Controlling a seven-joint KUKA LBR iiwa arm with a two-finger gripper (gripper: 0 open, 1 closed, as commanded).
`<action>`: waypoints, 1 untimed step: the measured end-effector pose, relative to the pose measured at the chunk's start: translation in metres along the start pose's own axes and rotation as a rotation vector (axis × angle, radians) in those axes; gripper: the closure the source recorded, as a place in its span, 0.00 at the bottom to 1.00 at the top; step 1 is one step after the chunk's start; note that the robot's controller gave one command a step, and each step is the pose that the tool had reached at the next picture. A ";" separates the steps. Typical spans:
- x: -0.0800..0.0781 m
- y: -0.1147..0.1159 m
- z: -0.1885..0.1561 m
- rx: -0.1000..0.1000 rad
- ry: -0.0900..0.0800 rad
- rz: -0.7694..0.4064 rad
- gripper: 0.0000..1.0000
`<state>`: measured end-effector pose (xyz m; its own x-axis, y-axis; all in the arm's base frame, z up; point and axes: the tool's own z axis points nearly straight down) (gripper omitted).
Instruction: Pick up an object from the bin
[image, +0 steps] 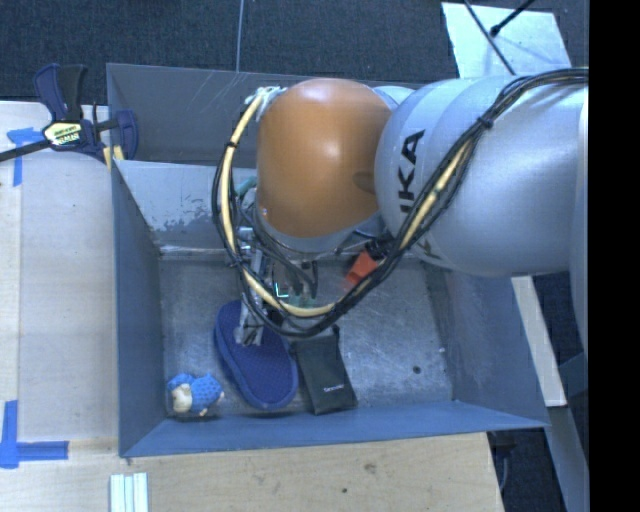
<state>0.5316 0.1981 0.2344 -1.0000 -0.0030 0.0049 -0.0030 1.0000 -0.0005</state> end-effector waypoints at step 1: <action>-0.002 -0.004 0.168 0.000 -0.001 0.008 0.00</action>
Offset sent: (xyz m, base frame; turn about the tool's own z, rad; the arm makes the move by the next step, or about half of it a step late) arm 0.0022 -0.0025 -0.1644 0.0054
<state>0.5329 0.1944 0.0659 -1.0000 0.0046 0.0042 0.0046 1.0000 -0.0007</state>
